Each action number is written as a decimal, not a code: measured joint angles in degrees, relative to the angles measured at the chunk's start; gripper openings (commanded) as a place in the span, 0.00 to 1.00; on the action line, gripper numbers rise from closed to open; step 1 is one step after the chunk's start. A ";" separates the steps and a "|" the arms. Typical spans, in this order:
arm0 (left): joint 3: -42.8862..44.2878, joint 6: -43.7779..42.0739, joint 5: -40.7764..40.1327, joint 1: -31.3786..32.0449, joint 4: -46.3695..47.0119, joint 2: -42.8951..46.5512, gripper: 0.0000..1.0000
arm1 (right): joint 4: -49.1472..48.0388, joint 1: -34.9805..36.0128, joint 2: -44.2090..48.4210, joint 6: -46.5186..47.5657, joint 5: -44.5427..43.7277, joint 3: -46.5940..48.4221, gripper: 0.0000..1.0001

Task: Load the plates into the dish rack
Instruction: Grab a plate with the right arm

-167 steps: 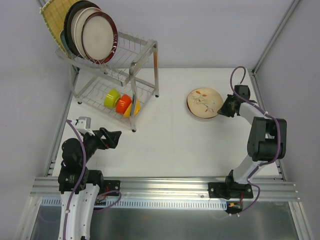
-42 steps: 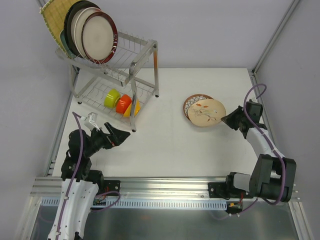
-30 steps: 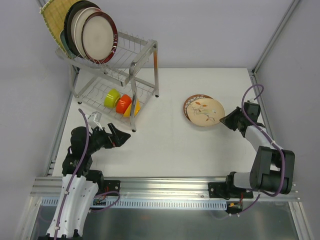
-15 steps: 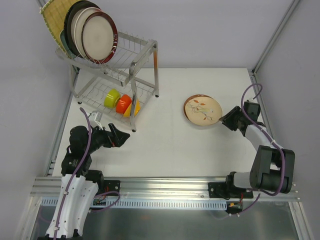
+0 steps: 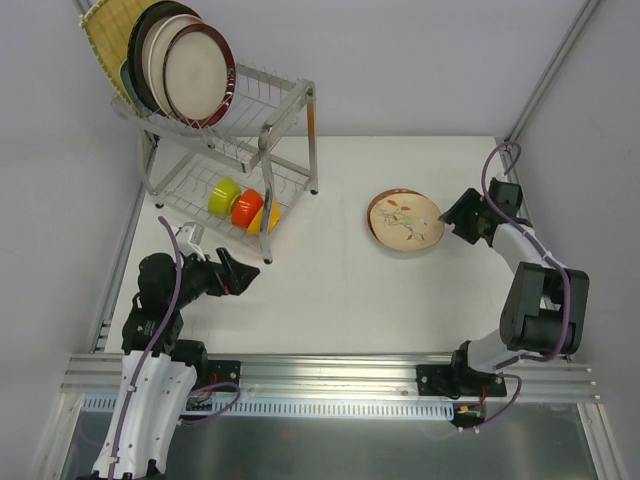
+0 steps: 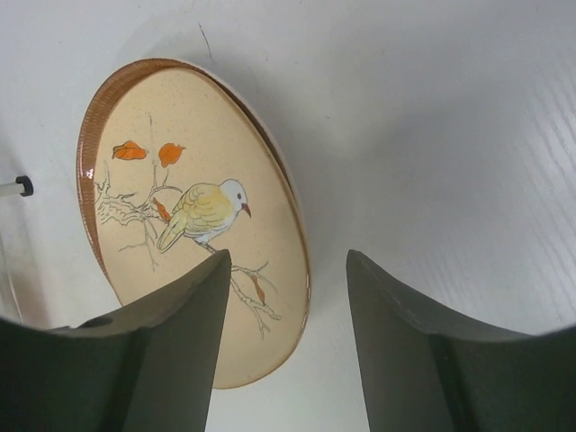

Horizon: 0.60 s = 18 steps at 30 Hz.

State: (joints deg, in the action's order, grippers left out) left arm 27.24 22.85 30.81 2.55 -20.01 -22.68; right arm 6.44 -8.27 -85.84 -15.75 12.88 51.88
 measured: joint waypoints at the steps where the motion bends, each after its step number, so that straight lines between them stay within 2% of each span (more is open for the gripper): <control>1: 0.00 0.00 0.00 0.02 0.00 0.15 0.99 | 0.22 0.00 -0.85 0.42 0.00 0.55 0.57; 18: 0.00 0.00 0.00 -0.02 0.00 0.31 0.99 | 0.61 0.28 -13.57 4.33 5.53 5.14 0.55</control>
State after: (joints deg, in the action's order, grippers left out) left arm 27.24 22.85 30.81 2.52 -20.01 -22.37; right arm 7.05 -7.99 -99.42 -11.42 18.41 57.01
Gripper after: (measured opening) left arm 0.992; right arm 0.561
